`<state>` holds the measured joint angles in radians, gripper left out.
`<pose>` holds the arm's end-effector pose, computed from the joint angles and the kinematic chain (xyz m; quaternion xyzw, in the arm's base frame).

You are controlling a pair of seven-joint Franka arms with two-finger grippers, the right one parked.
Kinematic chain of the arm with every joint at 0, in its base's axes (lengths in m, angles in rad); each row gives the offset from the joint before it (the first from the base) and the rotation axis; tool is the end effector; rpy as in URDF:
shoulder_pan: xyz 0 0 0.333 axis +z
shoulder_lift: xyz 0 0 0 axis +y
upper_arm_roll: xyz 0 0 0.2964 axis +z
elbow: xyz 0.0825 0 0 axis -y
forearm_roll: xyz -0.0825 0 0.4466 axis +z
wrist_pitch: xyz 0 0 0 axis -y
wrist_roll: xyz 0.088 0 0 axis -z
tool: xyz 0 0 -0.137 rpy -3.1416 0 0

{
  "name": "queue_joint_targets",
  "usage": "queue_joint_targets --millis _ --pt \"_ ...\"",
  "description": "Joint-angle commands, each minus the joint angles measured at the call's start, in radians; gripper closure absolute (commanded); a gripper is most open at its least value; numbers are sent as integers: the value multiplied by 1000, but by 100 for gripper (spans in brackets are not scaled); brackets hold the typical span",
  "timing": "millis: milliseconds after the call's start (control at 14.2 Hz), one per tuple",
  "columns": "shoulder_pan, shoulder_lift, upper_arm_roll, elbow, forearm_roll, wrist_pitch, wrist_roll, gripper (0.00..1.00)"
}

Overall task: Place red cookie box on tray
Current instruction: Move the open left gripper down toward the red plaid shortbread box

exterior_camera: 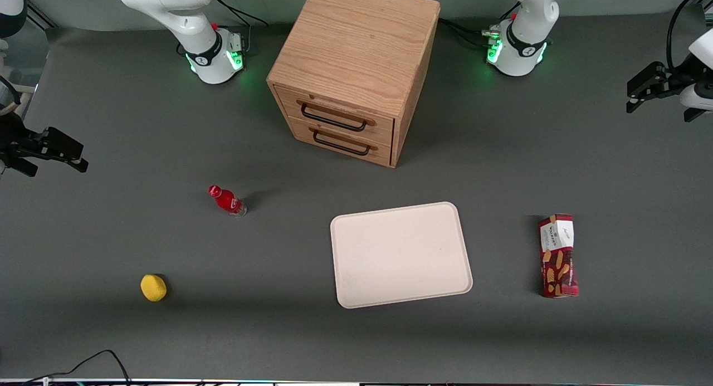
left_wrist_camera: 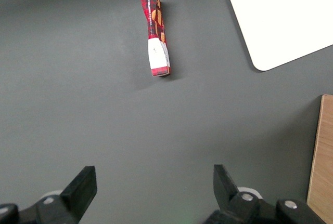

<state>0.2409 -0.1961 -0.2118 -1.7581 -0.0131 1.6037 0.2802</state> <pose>0.5639 0.0063 0.5903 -0.9921 0.1235 -0.0163 0.0167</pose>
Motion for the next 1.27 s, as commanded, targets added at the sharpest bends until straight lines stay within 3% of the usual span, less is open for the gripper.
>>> queue_joint_targets --millis 0,565,776,1059,1200 --pt "-5 13 9 24 -21 -16 13 0" --pt "-11 141 8 60 -18 25 -3 0" --pt "-18 275 6 72 -5 161 -53 0" --pt "-46 495 6 109 87 393 -144 0" --pt "-51 573 8 108 94 502 -188 0"
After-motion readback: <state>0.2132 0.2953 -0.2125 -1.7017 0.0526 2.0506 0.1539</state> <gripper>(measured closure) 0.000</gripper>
